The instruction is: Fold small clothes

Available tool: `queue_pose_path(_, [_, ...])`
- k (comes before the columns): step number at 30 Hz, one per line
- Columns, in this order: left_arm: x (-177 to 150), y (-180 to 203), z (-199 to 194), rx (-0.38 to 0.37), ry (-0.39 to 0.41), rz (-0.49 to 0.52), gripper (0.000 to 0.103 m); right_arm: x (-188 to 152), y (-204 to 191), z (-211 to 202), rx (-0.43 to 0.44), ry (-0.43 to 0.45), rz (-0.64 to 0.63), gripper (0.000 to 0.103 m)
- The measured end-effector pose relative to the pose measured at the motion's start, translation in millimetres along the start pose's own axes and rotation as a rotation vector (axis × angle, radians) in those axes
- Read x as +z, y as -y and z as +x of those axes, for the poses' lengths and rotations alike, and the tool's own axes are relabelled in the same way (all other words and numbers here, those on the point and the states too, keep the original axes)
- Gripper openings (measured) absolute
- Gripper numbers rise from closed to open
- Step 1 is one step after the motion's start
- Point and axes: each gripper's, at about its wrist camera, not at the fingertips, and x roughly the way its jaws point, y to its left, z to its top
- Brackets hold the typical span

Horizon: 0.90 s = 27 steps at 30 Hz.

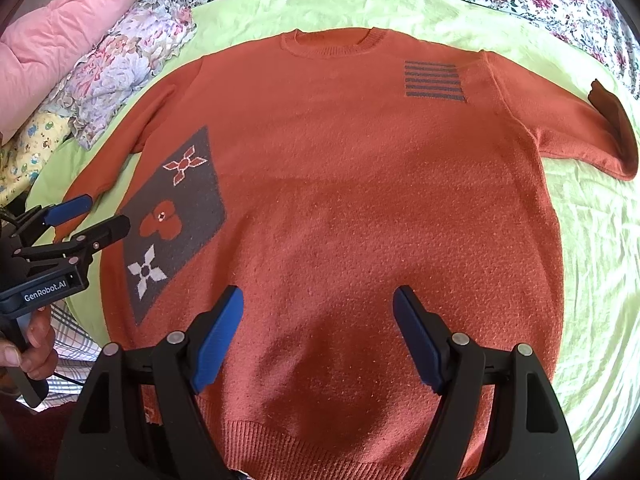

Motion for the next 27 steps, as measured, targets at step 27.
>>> queue_pose_path(27, [69,13,43,-0.018,-0.022,-0.006,0.086,62,134,-20,-0.155,0.124,0.163,0.078])
